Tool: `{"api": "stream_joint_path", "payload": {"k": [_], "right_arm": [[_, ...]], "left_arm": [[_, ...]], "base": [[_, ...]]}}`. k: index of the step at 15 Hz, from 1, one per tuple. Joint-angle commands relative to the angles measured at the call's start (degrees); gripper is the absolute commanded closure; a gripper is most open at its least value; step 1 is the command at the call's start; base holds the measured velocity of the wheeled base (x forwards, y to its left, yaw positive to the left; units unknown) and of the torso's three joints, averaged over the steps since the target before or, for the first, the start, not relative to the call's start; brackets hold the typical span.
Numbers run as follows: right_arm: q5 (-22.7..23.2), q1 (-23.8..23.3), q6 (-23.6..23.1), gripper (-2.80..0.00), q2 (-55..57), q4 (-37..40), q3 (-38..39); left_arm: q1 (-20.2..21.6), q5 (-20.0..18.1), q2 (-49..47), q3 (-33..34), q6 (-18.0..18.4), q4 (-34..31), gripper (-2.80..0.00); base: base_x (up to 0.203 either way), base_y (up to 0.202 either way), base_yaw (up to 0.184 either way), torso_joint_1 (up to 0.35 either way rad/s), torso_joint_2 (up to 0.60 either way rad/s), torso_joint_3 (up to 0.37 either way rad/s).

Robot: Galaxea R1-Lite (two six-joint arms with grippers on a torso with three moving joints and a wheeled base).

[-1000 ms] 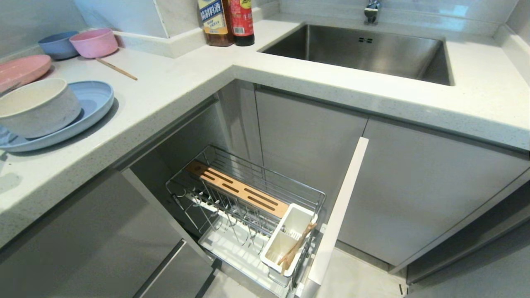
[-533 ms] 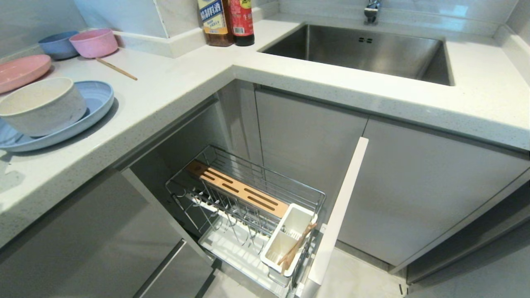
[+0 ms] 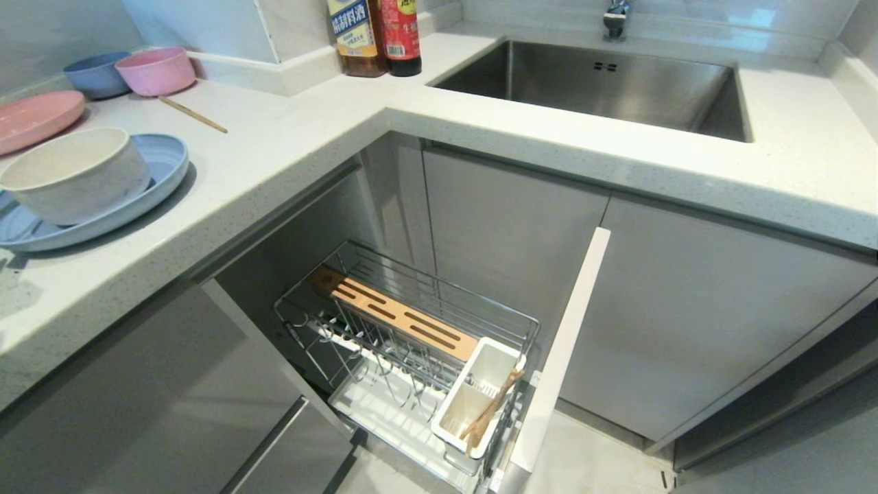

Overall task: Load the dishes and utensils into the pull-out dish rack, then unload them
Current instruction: Take the chopsticks out of the cupboard

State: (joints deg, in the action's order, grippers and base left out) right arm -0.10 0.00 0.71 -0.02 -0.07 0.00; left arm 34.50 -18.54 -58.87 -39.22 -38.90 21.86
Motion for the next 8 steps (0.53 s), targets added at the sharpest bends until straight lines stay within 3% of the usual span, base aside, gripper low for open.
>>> {"api": "stream_joint_path", "payload": {"k": [1,8], "right_arm": [[0.01,0.0,0.0,0.0,0.02,-0.01,0.09],[0.01,0.0,0.0,0.0,0.02,-0.01,0.08]], "left_arm": [[0.08,-0.09,0.03,-0.07,-0.21,0.11,-2.8],[0.3,0.95,3.22,-0.42,0.12,0.05,-2.8]], "base": [[0.0,0.0,0.0,0.0,0.0,0.0],[0.0,0.0,0.0,0.0,0.0,0.0]]}}
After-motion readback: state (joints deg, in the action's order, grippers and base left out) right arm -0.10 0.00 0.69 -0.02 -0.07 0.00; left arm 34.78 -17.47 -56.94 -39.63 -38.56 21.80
